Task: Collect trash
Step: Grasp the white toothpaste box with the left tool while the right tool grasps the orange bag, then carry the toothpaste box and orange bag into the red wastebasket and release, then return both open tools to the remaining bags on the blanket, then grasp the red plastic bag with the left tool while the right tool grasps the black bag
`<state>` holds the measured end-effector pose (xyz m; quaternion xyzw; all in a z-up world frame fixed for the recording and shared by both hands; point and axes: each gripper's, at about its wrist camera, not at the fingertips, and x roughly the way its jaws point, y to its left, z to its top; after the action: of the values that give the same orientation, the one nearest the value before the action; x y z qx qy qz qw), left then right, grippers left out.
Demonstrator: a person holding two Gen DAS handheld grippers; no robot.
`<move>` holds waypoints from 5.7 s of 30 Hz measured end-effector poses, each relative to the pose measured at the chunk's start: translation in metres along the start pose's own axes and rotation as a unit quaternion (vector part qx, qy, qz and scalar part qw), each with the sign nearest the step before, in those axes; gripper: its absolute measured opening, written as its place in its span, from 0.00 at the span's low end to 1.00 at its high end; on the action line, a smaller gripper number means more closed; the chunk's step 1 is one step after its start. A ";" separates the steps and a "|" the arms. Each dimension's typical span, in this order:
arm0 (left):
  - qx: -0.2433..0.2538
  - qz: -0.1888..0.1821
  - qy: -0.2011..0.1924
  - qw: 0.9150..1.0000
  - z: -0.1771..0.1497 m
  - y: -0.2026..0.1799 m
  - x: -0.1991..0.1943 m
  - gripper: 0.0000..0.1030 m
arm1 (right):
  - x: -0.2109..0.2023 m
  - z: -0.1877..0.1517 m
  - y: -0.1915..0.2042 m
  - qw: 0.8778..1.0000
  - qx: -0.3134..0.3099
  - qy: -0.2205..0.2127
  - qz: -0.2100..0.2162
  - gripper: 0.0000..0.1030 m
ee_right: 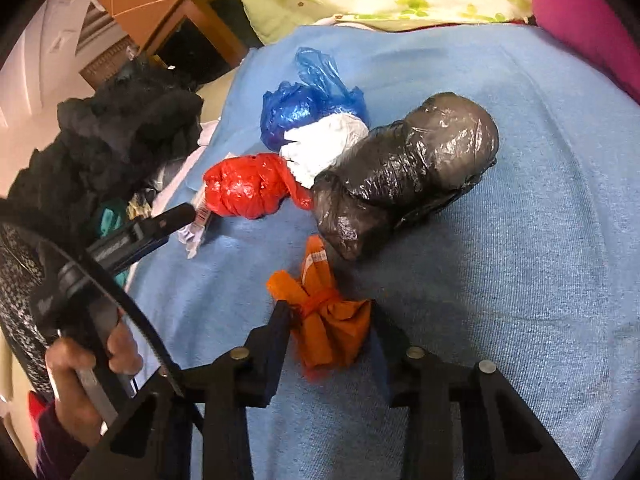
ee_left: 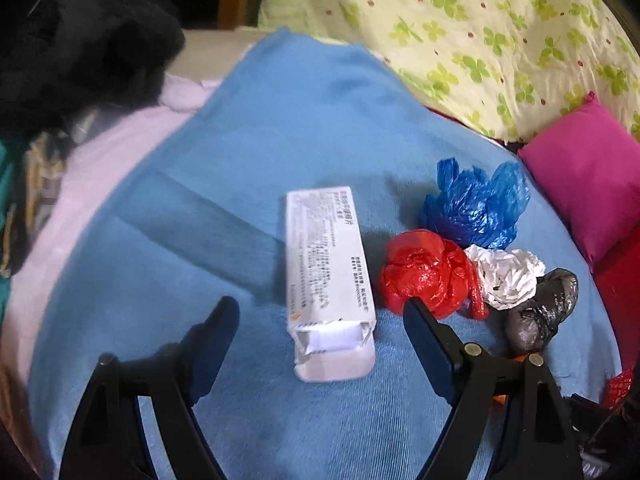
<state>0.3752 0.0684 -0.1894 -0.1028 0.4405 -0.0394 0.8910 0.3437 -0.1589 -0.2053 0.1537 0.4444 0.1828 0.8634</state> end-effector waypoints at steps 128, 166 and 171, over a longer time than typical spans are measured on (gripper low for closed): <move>0.060 0.028 -0.085 0.994 -0.046 -0.046 -0.075 0.63 | -0.070 0.002 -0.039 0.978 0.162 -0.128 0.029 0.55; 0.064 -0.096 -0.050 0.992 -0.022 -0.061 -0.053 0.26 | -0.052 0.027 -0.054 0.960 0.232 -0.151 0.043 0.37; 0.099 -0.072 -0.087 0.989 -0.037 -0.066 -0.096 0.26 | -0.080 0.016 -0.037 0.967 0.191 -0.166 0.026 0.37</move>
<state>0.2888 0.0138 -0.1225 -0.0485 0.3462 -0.1377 0.9267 0.3204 -0.2294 -0.1552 0.3550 0.3170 0.0886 0.8750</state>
